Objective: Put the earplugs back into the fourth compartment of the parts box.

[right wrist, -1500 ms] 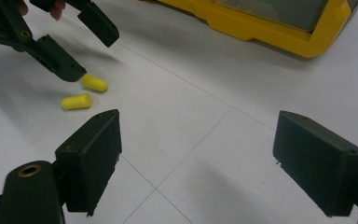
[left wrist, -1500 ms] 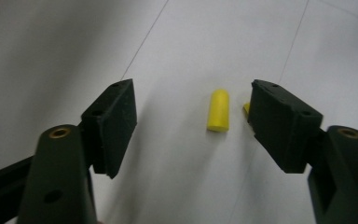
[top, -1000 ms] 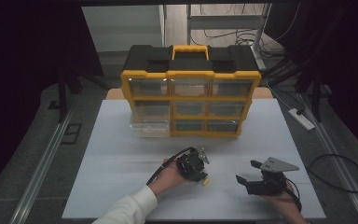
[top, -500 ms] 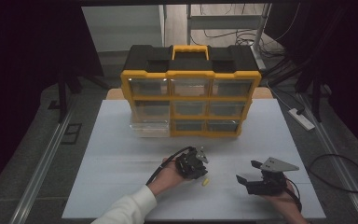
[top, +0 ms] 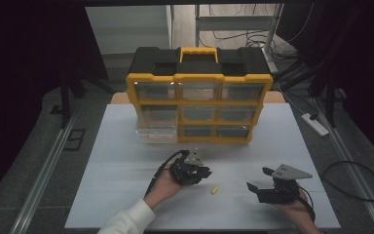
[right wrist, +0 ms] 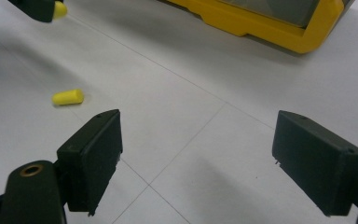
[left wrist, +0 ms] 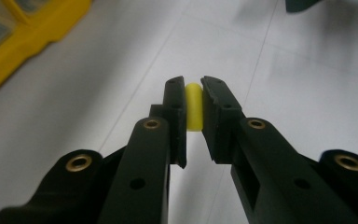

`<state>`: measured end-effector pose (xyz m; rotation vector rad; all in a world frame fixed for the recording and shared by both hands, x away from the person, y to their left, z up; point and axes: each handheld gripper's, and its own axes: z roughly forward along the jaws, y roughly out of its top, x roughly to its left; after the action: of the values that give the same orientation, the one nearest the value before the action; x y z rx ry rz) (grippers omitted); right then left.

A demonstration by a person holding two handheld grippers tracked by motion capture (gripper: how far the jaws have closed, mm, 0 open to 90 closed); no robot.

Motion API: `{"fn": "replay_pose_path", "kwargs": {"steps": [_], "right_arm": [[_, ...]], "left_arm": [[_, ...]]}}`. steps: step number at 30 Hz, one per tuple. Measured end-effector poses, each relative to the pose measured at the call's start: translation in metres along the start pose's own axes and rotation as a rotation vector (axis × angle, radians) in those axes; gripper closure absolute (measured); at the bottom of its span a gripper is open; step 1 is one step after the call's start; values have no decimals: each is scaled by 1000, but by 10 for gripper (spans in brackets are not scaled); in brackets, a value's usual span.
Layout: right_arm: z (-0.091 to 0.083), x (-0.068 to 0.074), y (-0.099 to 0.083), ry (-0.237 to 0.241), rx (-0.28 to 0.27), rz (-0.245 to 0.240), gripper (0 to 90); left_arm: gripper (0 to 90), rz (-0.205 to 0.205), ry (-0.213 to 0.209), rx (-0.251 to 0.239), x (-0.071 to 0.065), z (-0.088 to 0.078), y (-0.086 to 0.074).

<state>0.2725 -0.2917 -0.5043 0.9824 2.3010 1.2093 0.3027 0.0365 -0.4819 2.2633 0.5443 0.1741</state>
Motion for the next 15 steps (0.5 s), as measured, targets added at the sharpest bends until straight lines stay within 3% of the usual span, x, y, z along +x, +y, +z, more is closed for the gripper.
{"fn": "replay_pose_path", "kwargs": {"steps": [6,15], "right_arm": [[1,0,0,2,5,-2,166],[1,0,0,2,6,-5,166]], "left_arm": [[798,5,34,-85,-1,-13,-1],[798,-18,41,-181,-1,-39,-2]]}}
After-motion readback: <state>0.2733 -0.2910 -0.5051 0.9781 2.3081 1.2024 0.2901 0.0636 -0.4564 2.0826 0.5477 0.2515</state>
